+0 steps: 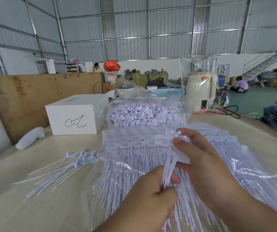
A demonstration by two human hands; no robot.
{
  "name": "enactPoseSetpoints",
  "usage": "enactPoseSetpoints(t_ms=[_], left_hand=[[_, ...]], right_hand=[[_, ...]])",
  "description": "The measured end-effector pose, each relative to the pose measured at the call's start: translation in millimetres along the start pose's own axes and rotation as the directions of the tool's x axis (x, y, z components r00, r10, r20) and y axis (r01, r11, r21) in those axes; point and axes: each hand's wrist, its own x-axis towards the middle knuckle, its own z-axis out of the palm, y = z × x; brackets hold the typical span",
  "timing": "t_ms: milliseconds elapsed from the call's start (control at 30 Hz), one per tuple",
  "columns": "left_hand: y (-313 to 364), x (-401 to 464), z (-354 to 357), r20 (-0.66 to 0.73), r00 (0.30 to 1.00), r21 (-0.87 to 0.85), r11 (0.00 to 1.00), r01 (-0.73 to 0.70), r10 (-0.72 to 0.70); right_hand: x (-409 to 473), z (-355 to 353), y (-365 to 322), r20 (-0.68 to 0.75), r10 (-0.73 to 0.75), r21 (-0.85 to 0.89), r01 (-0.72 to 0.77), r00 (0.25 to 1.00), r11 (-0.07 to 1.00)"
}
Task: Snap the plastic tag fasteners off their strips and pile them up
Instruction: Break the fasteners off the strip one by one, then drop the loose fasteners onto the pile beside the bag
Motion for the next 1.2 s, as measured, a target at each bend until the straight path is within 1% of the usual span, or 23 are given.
enactPoseSetpoints(t_ms=[33, 67, 100, 133, 200, 233, 300, 400, 433, 500, 533, 600, 633, 700, 733, 767, 800, 867, 967, 1033, 1067, 1133, 1200], left_hand=[[1.4, -1.6, -3.9, 0.013, 1.000, -0.017, 0.999, 0.028, -0.028], [1.6, -2.8, -6.7, 0.025, 0.998, -0.022, 0.998, 0.055, -0.054], [2.7, -3.7, -8.0, 0.024, 0.998, -0.001, 0.998, 0.061, -0.060], [2.6, -3.4, -8.9, 0.009, 0.999, 0.031, 0.998, 0.047, -0.047], [2.7, -2.7, -10.9, -0.021, 1.000, 0.147, 0.989, -0.019, 0.022], [3.1, -2.7, -12.3, -0.031, 0.998, 0.194, 0.980, -0.050, 0.057], [-0.7, -2.9, -16.2, -0.034, 0.992, 0.327, 0.939, -0.105, 0.123], [-2.0, -3.2, -28.8, -0.033, 0.982, 0.555, 0.821, -0.138, 0.187], [-2.3, -2.3, -35.4, -0.046, 0.979, 0.569, 0.810, -0.139, 0.201], [-1.5, -0.3, -51.6, -0.094, 0.981, 0.545, 0.833, -0.092, 0.170], [-0.3, 0.8, -61.5, -0.141, 0.978, 0.534, 0.843, -0.054, 0.152], [-2.6, 4.6, -84.4, -0.327, 0.932, 0.514, 0.857, 0.035, 0.158], [-6.4, 6.9, -96.8, -0.439, 0.885, 0.508, 0.856, 0.100, 0.157], [-16.4, 11.8, -119.1, -0.602, 0.794, 0.500, 0.816, 0.290, 0.087], [-22.0, 14.3, -127.4, -0.643, 0.765, 0.492, 0.781, 0.384, 0.029], [-28.9, 16.5, -134.3, -0.667, 0.745, 0.485, 0.743, 0.461, -0.027], [-35.9, 18.8, -138.9, -0.673, 0.736, 0.487, 0.705, 0.515, -0.073], [-46.8, 22.3, -144.1, -0.680, 0.725, 0.508, 0.647, 0.569, -0.104], [-53.8, 24.8, -154.8, -0.734, 0.678, 0.526, 0.599, 0.603, -0.038], [-57.0, 24.1, -161.8, -0.764, 0.645, 0.524, 0.595, 0.609, 0.012], [-59.2, 24.0, -162.0, -0.762, 0.648, 0.534, 0.586, 0.610, 0.020], [-63.8, 24.7, -159.0, -0.724, 0.690, 0.573, 0.545, 0.612, -0.013], [-65.6, 25.0, -159.2, -0.718, 0.695, 0.576, 0.540, 0.614, -0.025]], right_hand=[[-0.8, -5.1, -1.1, -0.019, -0.012, -0.055, 0.011, 1.000, 0.998], [4.1, -12.5, -11.9, -0.105, -0.051, -0.167, 0.033, 0.993, 0.985], [8.9, -20.2, -9.7, -0.121, -0.087, -0.183, 0.064, 0.989, 0.981], [8.5, -20.7, -9.5, -0.068, -0.104, -0.145, 0.093, 0.992, 0.985], [4.3, -16.2, -12.2, 0.012, -0.126, -0.215, 0.125, 0.992, 0.969], [2.8, -14.8, -10.9, 0.077, -0.129, -0.249, 0.144, 0.989, 0.958], [-4.9, -2.8, -8.7, 0.160, -0.095, -0.257, 0.134, 0.983, 0.957], [-9.0, 0.9, -5.7, 0.188, -0.126, -0.248, 0.171, 0.974, 0.953], [-9.3, -0.3, -6.4, 0.197, -0.127, -0.270, 0.179, 0.972, 0.946], [-9.8, -7.1, -5.6, 0.178, -0.113, -0.312, 0.165, 0.977, 0.936], [-11.0, -8.9, -3.9, 0.181, -0.126, -0.379, 0.188, 0.975, 0.906], [-15.8, -8.9, -3.5, 0.249, -0.152, -0.483, 0.259, 0.956, 0.836], [-18.1, -8.3, -3.5, 0.325, -0.162, -0.535, 0.322, 0.932, 0.781], [-23.8, -3.2, -1.5, 0.533, -0.117, -0.639, 0.490, 0.838, 0.593], [-26.6, 0.3, 1.3, 0.622, -0.057, -0.668, 0.567, 0.781, 0.481], [-29.3, 4.6, 4.3, 0.679, -0.003, -0.673, 0.624, 0.734, 0.396], [-30.4, 7.6, 8.4, 0.713, 0.024, -0.664, 0.663, 0.701, 0.347], [-31.2, 12.4, 11.9, 0.738, 0.052, -0.655, 0.697, 0.673, 0.292], [-26.5, 7.8, 18.3, 0.751, 0.029, -0.638, 0.714, 0.660, 0.289], [-25.9, 5.0, 19.5, 0.704, 0.033, -0.690, 0.673, 0.709, 0.266], [-26.0, 4.1, 19.7, 0.682, 0.034, -0.719, 0.662, 0.730, 0.211], [-28.2, 3.5, 16.7, 0.644, -0.050, -0.755, 0.644, 0.764, 0.125], [-27.7, 2.8, 17.0, 0.607, -0.093, -0.790, 0.612, 0.789, 0.031]])
